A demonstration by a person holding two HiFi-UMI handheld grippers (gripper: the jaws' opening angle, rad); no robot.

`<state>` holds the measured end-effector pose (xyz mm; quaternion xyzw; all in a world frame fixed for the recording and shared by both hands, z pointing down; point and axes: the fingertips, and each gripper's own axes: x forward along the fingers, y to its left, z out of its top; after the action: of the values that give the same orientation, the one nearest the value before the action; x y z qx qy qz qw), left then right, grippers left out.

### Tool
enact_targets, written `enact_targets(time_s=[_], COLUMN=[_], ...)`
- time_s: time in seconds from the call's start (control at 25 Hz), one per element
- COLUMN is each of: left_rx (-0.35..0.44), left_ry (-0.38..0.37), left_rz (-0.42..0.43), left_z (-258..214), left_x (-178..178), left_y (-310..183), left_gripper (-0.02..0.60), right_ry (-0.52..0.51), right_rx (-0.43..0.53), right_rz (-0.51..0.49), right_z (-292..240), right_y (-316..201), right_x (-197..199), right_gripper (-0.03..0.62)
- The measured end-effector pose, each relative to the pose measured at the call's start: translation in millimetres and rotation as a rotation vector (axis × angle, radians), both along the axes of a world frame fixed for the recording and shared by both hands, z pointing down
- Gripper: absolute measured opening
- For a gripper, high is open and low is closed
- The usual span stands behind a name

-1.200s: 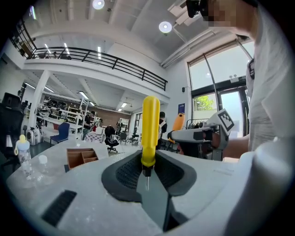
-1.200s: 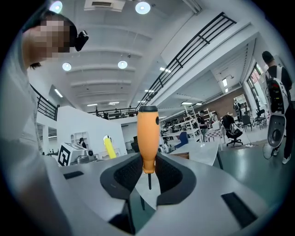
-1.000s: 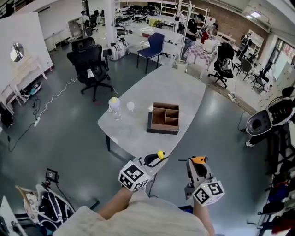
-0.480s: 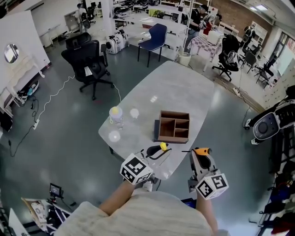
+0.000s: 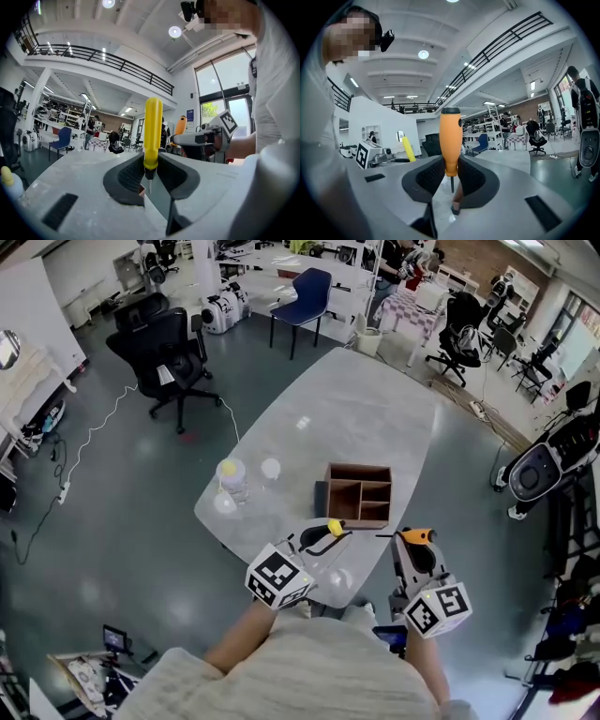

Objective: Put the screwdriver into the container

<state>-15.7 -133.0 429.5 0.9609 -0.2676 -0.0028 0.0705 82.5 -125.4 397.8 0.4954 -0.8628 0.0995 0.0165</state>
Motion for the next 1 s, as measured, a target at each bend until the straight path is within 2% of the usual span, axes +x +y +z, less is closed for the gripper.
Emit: enact_targets(time_s=[0.28, 0.6, 1.0], left_rx=[-0.023, -0.053, -0.099], left_ry=[0.013, 0.003, -0.009], left_rz=[-0.024, -0.053, -0.124], left_z=[4.9, 15.5, 34.5], left_x=[5.0, 42.1, 59.8], left_y=[-26.3, -55.5, -90.3], left_gripper=[0.091, 0.091, 0.091], right_ry=[0.029, 0.047, 0.112], right_rx=[-0.036, -0.077, -0.131], right_rz=[-0.021, -0.05, -0.096], right_z=[10.2, 26.5, 62.3], right_y=[-28.3, -66.0, -126.6], right_x=[2.2, 37.8, 56.3], right_gripper=[0.084, 0.084, 0.084])
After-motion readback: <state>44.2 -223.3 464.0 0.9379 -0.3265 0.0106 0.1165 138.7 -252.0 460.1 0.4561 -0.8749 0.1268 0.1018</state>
